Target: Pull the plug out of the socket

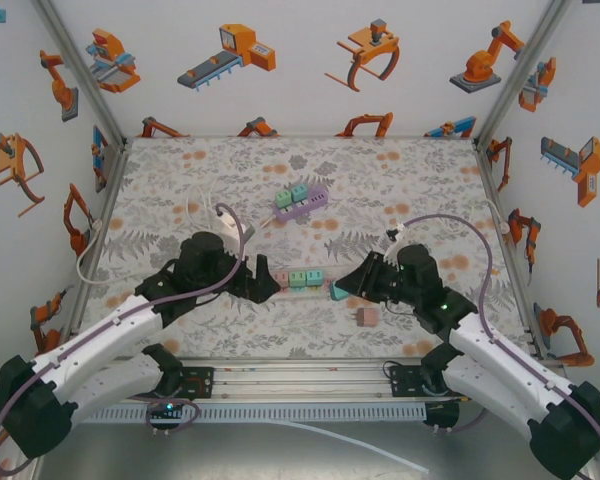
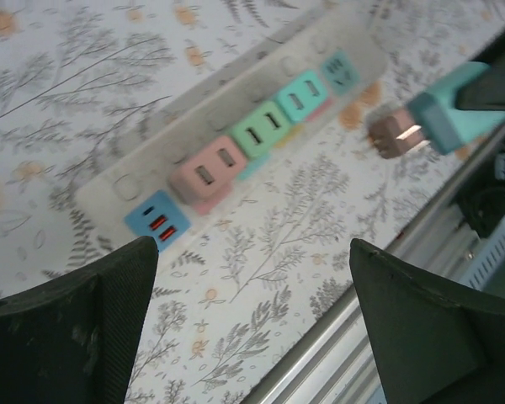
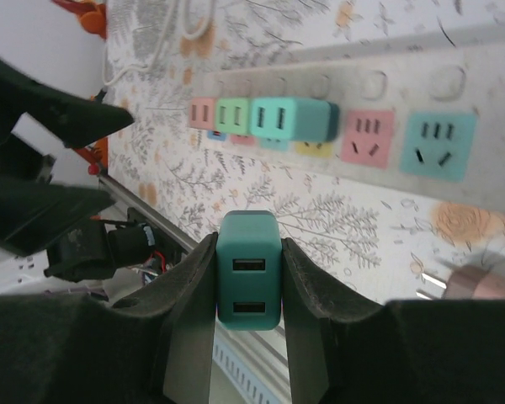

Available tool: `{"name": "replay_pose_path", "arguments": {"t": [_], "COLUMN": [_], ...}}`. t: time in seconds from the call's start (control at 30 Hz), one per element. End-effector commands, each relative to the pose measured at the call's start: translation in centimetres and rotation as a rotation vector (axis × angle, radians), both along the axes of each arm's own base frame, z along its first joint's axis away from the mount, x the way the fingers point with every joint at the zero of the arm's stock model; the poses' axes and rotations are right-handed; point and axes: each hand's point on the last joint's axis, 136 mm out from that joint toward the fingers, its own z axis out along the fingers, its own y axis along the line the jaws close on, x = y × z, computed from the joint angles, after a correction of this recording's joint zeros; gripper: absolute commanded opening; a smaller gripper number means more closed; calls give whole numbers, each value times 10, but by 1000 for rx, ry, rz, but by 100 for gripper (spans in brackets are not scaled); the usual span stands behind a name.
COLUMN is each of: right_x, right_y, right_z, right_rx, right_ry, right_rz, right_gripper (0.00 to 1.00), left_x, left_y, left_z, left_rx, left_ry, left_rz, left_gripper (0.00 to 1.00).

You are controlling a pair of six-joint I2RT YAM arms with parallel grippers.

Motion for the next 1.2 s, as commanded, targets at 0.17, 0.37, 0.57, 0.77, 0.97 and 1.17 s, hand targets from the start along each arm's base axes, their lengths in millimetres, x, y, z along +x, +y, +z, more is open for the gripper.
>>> {"name": "replay_pose_path", "arguments": {"t": [0.17,0.37,0.57,0.77,0.97,1.17], "right_x": [-4,-3,-3,-2,-4,-7], "right_y": [-11,-11,-14,-13,-9,-10], "right_z": [-53,-71,-87,-96,-101,-99], "right_rx": [-110,-180,-242,-264,-295,-332], "right_ry": [172,168,172,163,167,155], "right_rz": [-129,-153,-177,-177,-154,-148], "right_gripper": [22,24,28,34,41,46], "left_x": [-42,-57,-63,-61,-59,-56], "left_y": [-52,-61,-53,-47,-47,-47], "left_z": [26,22,7,1,-1,-5], "left_rx": [-93,-76,-2,26,33,45], "left_ry": [-85,-77,-45,-49,-48,-47], "left_rz": [-323,-404,-411,-385,-374,-360], "left_gripper": [92,95,95,96,96,96]}}
